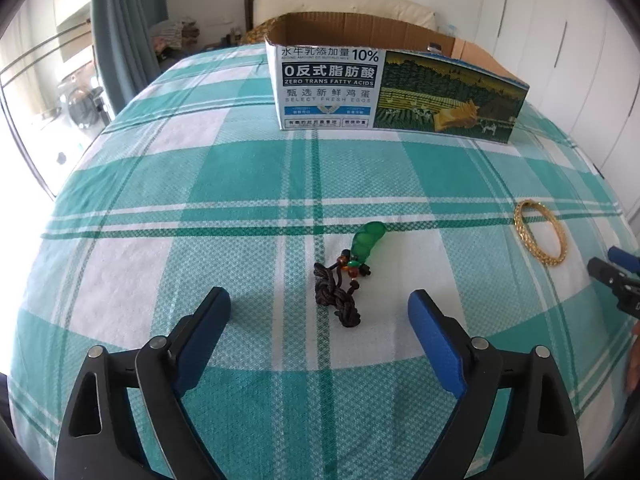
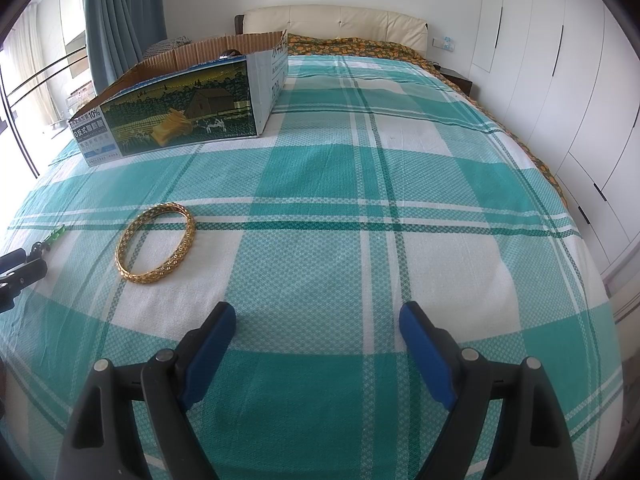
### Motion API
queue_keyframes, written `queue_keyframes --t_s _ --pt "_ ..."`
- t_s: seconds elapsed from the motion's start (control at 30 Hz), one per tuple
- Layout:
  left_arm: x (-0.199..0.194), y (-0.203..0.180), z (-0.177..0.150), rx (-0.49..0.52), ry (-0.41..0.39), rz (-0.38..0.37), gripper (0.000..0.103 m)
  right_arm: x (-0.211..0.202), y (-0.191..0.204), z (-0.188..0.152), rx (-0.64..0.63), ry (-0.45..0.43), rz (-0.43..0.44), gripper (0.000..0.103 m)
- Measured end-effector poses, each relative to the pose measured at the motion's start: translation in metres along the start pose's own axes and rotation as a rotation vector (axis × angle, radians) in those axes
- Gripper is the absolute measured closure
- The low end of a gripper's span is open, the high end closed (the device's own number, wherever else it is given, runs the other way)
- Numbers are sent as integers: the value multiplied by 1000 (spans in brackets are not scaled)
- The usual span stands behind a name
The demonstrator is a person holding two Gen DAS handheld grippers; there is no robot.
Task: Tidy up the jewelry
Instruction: 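Grasp the gold bangle with the right tool while the left tool holds the pendant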
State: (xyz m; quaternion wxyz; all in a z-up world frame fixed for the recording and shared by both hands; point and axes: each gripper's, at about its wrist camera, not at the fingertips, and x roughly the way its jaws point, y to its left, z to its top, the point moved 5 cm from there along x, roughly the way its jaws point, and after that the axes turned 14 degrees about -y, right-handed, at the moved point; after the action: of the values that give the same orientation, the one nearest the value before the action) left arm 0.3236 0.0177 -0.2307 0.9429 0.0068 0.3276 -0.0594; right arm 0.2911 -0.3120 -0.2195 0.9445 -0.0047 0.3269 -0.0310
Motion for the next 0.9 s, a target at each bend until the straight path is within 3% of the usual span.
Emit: queue_keyframes --t_s 0.07,0.2,0.3,0.4,0.5,0.57,0.63,0.67,0.9 --pt "-2 5 0 -10 -8 10 26 0 1 0 0 0 0 16" --pt "-3 5 1 -1 -11 12 30 -4 5 1 8 24 -8 16" --pt "-2 -1 1 28 -14 -3 40 -13 21 15 107 -38 118 16" --pt "-1 -5 3 41 -18 -13 55 0 44 27 107 -8 161 18" --pt "-1 -9 5 52 -22 -20 70 14 68 36 39 6 174 38" --pt "-1 -13 5 63 -25 -31 86 24 80 35 -3 29 182 50" --pt "-2 -16 5 74 -27 -29 89 29 89 34 -76 17 141 64" --pt "-2 -16 6 73 -28 -32 90 30 91 32 -107 22 123 93" --pt "-21 -6 10 -20 -38 -103 91 -11 72 38 -6 -24 164 97"
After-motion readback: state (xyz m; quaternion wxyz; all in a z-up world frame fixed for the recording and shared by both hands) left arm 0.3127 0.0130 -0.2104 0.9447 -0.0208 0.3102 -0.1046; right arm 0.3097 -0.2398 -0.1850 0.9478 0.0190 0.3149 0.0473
